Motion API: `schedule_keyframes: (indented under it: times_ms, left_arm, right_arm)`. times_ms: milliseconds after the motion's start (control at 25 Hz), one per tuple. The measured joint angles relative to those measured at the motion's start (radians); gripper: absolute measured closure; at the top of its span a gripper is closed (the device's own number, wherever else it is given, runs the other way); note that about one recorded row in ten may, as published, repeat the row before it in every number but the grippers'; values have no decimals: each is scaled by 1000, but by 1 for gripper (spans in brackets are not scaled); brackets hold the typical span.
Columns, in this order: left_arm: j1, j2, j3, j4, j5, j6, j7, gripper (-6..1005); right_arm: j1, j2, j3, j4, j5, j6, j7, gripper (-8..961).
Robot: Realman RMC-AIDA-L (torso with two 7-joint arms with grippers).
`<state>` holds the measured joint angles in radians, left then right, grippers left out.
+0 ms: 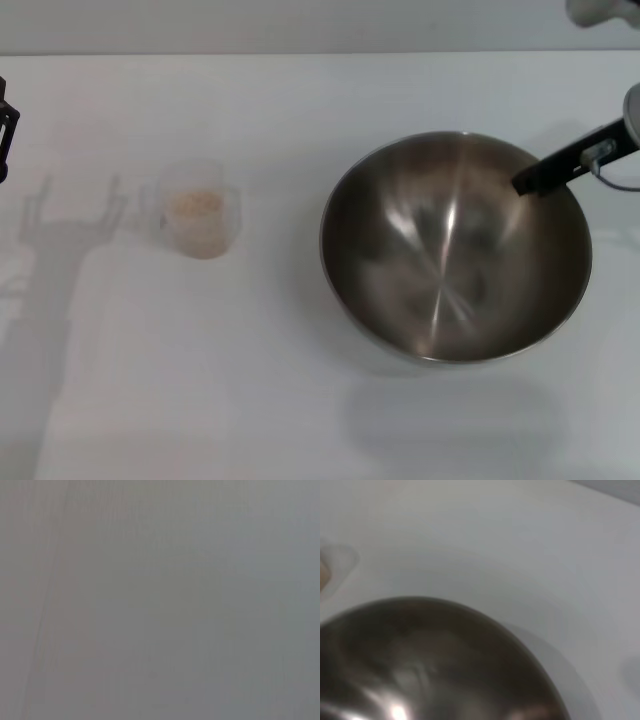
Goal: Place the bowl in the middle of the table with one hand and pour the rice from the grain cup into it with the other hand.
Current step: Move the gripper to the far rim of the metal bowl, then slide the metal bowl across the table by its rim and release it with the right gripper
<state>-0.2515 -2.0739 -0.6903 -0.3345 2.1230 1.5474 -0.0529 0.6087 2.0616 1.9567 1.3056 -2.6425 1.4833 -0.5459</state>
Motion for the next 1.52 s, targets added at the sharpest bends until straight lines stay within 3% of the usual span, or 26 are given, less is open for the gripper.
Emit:
schedule_keyframes:
  times_ms: [200,920,1520]
  left_arm:
    - [0,0,0,-1,0,1,0,167]
    - [-5,0,0,9,0,8,-40,168]
    - [-2,0,3,10,0,9,-41,168]
  right_arm:
    - [-1,0,43,54,7,0,0,923]
    - [25,-1,67,45,81,-112,7,919]
    - [87,-7,66,-175,147,-219,-38,919]
